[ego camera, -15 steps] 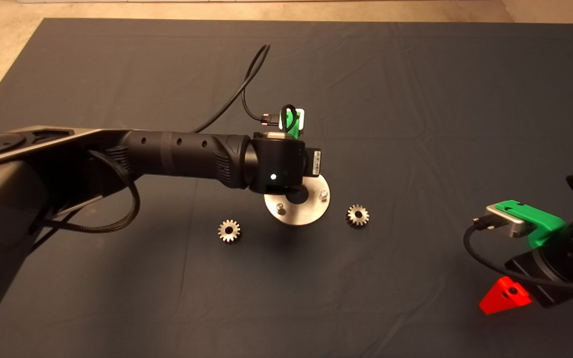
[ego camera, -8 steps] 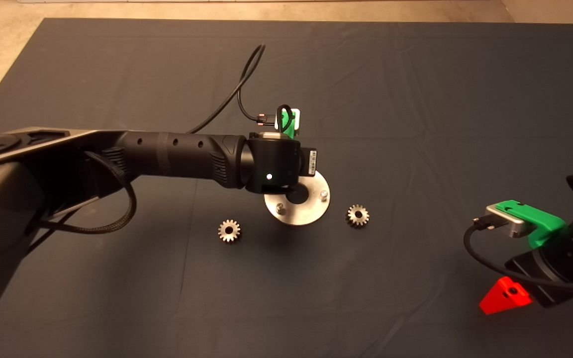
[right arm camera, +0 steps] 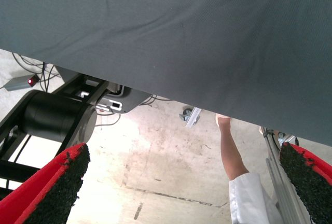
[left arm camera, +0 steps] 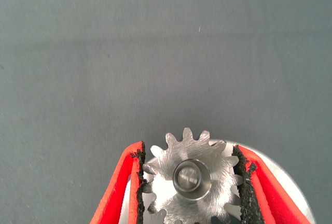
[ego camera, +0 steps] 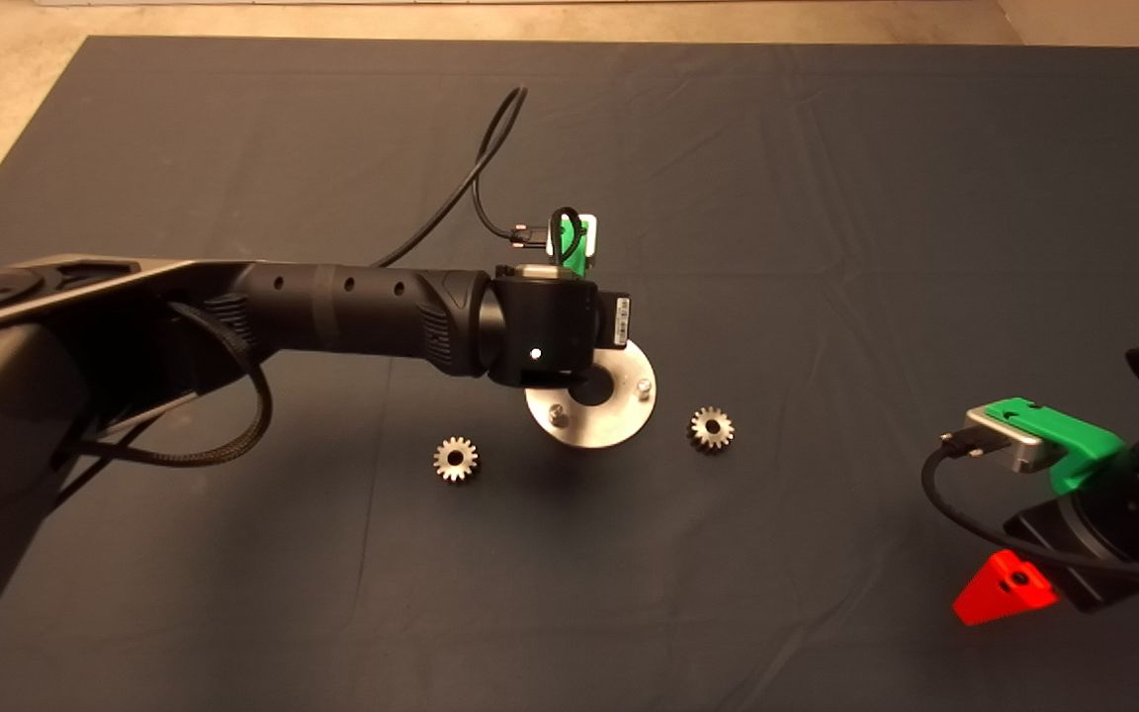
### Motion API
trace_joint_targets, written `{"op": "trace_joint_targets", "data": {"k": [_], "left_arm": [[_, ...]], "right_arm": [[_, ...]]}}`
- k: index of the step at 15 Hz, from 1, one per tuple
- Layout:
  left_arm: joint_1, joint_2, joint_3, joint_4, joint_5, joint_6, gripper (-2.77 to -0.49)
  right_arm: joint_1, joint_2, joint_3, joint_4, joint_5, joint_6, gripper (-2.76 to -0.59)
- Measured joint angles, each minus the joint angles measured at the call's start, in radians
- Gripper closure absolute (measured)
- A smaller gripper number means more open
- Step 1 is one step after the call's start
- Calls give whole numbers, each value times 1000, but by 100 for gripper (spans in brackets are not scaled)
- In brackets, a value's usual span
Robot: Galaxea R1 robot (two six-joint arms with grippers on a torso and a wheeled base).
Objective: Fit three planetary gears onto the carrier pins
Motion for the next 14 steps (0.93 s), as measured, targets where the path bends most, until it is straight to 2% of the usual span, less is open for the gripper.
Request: {"op": "trace_joint_targets", "data": {"k": [12,14], "left_arm": [[6,0,1,7,0,0,-96],[6,0,3,8,0,0,-103]], "right_arm": [[0,-1,0,0,0,0,-273],[0,-1,0,0,0,0,-273]]}}
